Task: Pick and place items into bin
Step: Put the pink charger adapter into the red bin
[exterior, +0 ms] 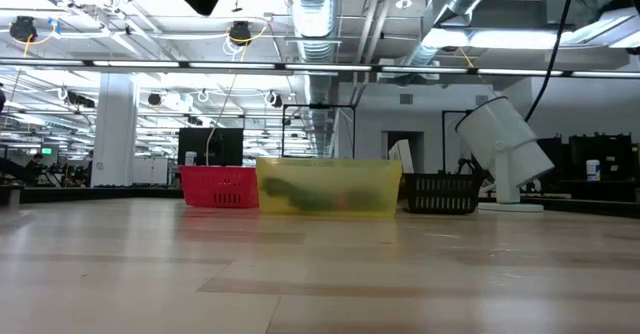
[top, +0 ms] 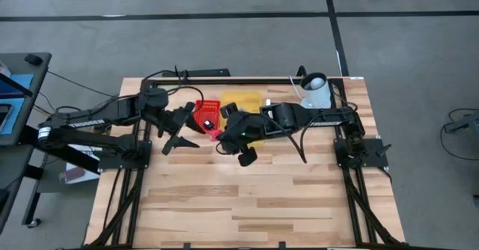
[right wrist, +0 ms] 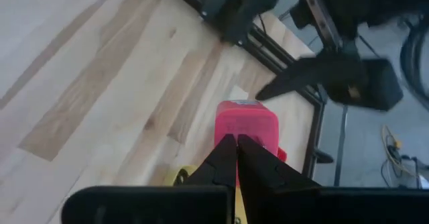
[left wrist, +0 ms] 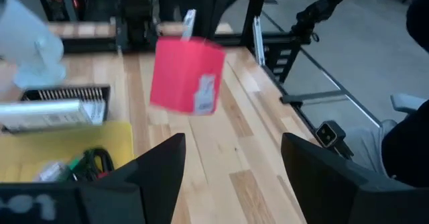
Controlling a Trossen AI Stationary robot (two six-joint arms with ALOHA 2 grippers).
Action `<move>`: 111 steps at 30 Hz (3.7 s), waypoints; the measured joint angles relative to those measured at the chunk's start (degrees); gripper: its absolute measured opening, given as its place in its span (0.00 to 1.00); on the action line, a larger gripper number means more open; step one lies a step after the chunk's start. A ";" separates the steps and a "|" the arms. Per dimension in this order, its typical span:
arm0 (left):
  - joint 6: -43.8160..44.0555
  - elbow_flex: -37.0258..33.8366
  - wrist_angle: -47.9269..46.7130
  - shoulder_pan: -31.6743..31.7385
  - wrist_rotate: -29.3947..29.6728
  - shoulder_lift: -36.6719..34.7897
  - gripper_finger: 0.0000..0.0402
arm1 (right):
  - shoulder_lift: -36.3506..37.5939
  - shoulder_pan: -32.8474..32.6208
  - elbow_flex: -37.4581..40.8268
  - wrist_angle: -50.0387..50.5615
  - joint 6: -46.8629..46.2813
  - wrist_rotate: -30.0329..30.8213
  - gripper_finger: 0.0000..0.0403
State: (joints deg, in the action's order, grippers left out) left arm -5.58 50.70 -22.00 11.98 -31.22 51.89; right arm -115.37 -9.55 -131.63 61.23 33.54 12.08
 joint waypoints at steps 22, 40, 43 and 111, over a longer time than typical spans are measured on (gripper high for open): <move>5.22 -0.02 11.66 -0.08 -7.36 10.14 0.59 | 0.00 -3.16 0.00 2.85 1.62 -0.22 0.00; 6.05 0.00 17.32 -2.30 -8.02 10.11 0.59 | 0.00 -2.93 0.00 -0.81 5.91 -0.58 0.00; 6.00 0.00 17.29 -2.68 -7.98 10.11 0.59 | 0.00 -2.74 0.00 -0.90 5.94 -0.82 0.00; 0.80 0.02 12.98 -2.34 0.50 10.09 0.37 | -0.01 -2.85 0.02 -3.37 6.40 0.01 0.08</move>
State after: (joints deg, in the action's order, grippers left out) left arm -4.78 50.72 -9.02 9.64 -30.73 61.98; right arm -115.38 -12.40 -131.61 57.87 39.94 12.10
